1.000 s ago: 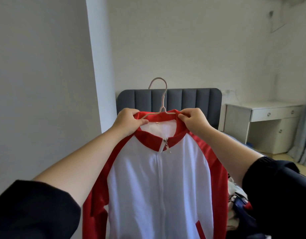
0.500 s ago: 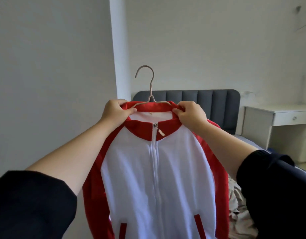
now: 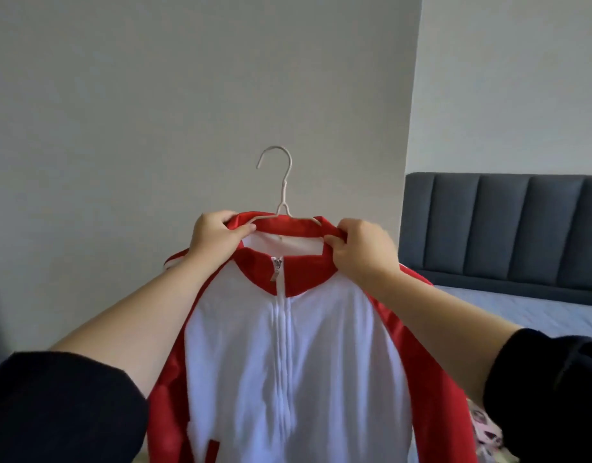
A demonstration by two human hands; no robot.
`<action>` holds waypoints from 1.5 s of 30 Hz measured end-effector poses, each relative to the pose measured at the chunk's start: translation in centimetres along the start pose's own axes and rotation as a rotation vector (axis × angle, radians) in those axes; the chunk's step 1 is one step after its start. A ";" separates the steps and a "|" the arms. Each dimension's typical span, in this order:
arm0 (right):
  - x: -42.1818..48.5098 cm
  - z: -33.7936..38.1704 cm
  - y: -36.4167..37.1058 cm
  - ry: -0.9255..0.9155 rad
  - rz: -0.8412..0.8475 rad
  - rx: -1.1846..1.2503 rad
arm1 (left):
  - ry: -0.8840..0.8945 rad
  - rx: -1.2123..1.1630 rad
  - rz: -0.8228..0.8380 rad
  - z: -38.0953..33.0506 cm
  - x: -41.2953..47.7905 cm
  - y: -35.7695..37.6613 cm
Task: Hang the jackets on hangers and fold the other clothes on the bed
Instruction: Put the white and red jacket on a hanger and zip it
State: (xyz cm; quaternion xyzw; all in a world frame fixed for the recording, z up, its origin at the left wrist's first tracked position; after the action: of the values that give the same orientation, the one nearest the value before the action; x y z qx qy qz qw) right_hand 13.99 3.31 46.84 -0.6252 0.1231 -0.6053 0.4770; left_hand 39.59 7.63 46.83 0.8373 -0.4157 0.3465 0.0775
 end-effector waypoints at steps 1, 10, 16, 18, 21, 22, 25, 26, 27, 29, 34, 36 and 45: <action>1.0 1.4 1.7 -0.024 0.006 0.005 | -0.020 0.015 -0.028 1.7 0.8 -1.4; 8.9 15.7 10.2 -0.157 0.097 0.205 | -0.167 0.287 -0.125 8.5 7.1 -16.0; 15.6 31.5 9.7 -0.273 0.264 0.296 | -0.256 0.332 -0.189 6.1 12.0 -30.9; 18.8 37.0 9.7 -0.318 0.400 0.281 | -0.304 0.306 -0.192 4.8 13.8 -35.4; 22.9 43.9 9.0 -0.369 0.478 0.275 | -0.392 0.208 -0.167 3.2 15.8 -41.0; 23.9 45.8 8.5 -0.378 0.483 0.283 | -0.424 0.198 -0.150 2.5 16.2 -42.6; 26.0 50.5 6.8 -0.409 0.482 0.314 | -0.462 0.281 -0.083 -0.4 17.7 -46.5; 26.5 51.7 6.2 -0.425 0.484 0.327 | -0.457 0.355 -0.056 -1.5 18.3 -47.5; 27.0 52.8 5.5 -0.441 0.485 0.343 | -0.452 0.440 -0.027 -2.7 18.9 -48.4; 27.7 54.7 3.7 -0.472 0.476 0.378 | -0.448 0.610 -0.003 -5.3 20.2 -49.9; 28.7 58.3 0.3 -0.540 0.471 0.486 | -0.378 0.927 -0.019 -9.8 21.7 -52.4; 28.4 59.6 -0.1 -0.562 0.453 0.524 | -0.363 1.095 0.014 -10.2 21.3 -52.9; 21.7 70.7 1.3 -1.005 0.504 0.526 | -0.670 1.275 0.046 -8.2 14.0 -61.1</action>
State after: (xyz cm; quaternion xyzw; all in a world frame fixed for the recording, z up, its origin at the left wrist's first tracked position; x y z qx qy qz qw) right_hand 81.48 18.40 73.01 -0.6469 -0.1261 -0.1159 0.7431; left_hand 87.00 41.33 71.62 0.7720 -0.1515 0.2478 -0.5653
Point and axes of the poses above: each hand's wrist, its own x-axis towards the middle knuckle, its own y-axis out of the palm, z = x × y, the point moved 9 cm from there along x, towards the middle knuckle, and after that the axes turned 15 degrees about -x, right-handed, at the moved point
